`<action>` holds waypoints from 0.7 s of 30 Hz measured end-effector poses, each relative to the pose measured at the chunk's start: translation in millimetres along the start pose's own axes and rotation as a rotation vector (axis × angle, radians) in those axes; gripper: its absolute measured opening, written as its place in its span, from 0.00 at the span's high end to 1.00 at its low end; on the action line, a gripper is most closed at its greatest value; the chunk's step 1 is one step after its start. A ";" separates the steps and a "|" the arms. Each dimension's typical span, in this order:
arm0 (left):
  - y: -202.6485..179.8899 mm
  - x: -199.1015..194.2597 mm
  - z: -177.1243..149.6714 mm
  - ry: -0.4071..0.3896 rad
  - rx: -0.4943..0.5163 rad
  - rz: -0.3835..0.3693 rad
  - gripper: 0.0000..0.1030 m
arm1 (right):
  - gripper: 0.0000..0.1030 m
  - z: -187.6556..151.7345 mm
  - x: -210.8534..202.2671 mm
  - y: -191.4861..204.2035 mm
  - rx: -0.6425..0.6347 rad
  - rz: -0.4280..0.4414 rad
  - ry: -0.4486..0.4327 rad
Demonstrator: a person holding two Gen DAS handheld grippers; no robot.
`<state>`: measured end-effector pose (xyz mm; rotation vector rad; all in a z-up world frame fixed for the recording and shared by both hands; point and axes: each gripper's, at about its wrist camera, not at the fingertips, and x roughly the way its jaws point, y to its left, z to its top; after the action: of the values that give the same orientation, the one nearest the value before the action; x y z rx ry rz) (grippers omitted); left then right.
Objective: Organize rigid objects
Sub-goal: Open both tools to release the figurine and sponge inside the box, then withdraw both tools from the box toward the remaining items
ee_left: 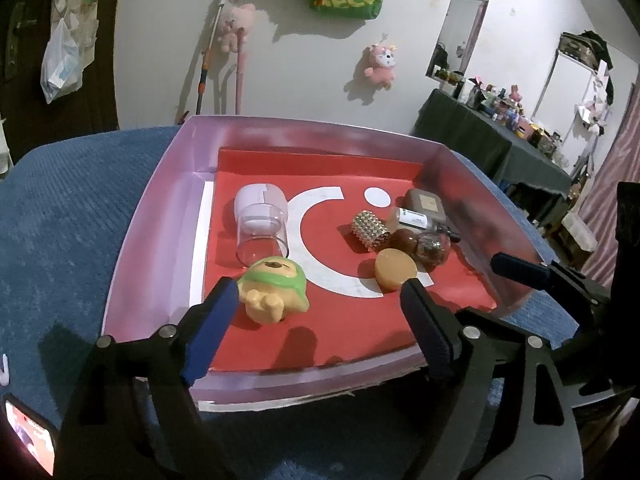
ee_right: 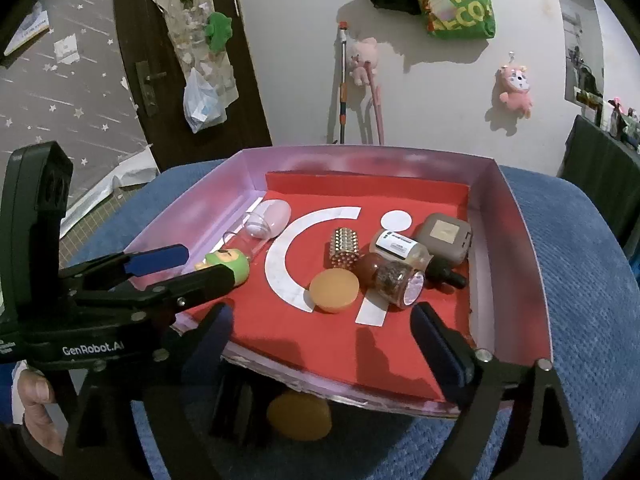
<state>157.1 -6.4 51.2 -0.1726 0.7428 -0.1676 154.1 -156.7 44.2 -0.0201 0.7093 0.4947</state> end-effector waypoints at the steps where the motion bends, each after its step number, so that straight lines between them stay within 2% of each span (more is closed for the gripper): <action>1: -0.5 -0.5 -0.3 -0.001 0.001 -0.001 0.16 | 0.07 -0.5 -1.7 0.0 0.001 0.001 -0.004; 4: -1.4 -2.1 -0.9 -0.005 0.004 0.004 0.13 | 0.03 -1.4 -5.4 0.1 -0.001 -0.001 -0.015; 6: -1.7 -4.4 -1.5 -0.014 0.008 0.021 0.04 | 0.02 -2.1 -7.5 -0.2 -0.001 0.001 -0.018; 21: -1.5 -21.0 -10.7 -0.041 0.030 0.071 0.00 | 0.00 -10.6 -17.4 -1.4 0.016 0.003 -0.037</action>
<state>134.5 -4.5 57.7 -0.1207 0.7037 -0.1076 136.9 -167.3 46.9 0.0055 0.6776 0.4911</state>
